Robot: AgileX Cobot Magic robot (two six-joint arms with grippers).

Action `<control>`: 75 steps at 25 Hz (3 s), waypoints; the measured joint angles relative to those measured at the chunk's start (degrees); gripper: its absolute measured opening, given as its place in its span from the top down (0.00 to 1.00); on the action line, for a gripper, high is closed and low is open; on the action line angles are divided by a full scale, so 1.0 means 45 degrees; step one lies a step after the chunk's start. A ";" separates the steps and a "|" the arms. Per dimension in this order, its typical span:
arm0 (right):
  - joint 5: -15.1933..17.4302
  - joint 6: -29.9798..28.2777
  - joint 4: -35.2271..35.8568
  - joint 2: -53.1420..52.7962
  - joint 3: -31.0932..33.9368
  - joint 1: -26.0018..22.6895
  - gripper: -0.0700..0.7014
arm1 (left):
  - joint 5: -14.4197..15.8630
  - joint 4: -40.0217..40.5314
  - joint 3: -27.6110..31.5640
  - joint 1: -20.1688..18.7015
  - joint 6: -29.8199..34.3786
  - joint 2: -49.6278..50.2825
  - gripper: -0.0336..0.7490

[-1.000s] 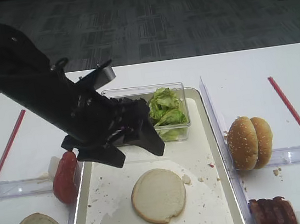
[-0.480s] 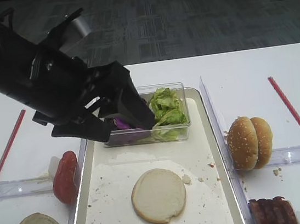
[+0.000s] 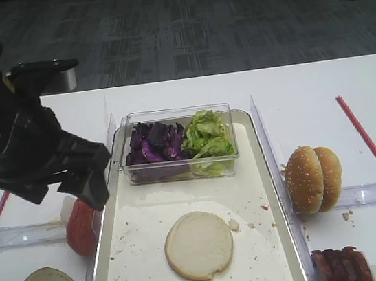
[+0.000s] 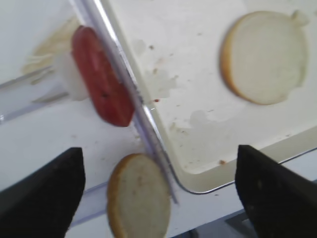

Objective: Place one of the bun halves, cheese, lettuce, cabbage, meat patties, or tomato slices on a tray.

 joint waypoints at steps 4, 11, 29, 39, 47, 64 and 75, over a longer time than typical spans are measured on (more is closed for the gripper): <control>0.0000 0.0000 0.0000 0.0000 0.0000 0.0000 0.02 | 0.0354 0.0632 0.0000 0.0050 -0.0214 0.0000 0.19; 0.0000 0.0000 0.0000 0.0000 0.0000 0.0000 0.02 | 0.0354 0.1527 0.0000 0.0083 -0.0856 0.0000 0.19; 0.0000 0.0000 0.0000 0.0000 0.0000 0.0000 0.02 | 0.0924 0.2052 0.0000 0.6038 -0.0825 0.0000 0.19; 0.0000 0.0000 -0.0021 0.0000 0.0000 0.0000 0.02 | 0.1149 0.2468 0.1562 0.6055 -0.0630 -0.1544 0.19; 0.0000 0.0000 -0.0021 0.0000 0.0000 0.0000 0.02 | 0.1056 0.2250 0.4992 0.6055 -0.0600 -0.4268 0.19; 0.0000 0.0000 -0.0021 0.0000 0.0000 0.0000 0.02 | 0.0808 0.2220 0.7438 0.6055 -0.0600 -1.0393 0.19; 0.0000 0.0000 -0.0021 0.0000 0.0000 0.0000 0.02 | 0.0993 0.2021 0.7469 0.6065 -0.0239 -1.3112 0.19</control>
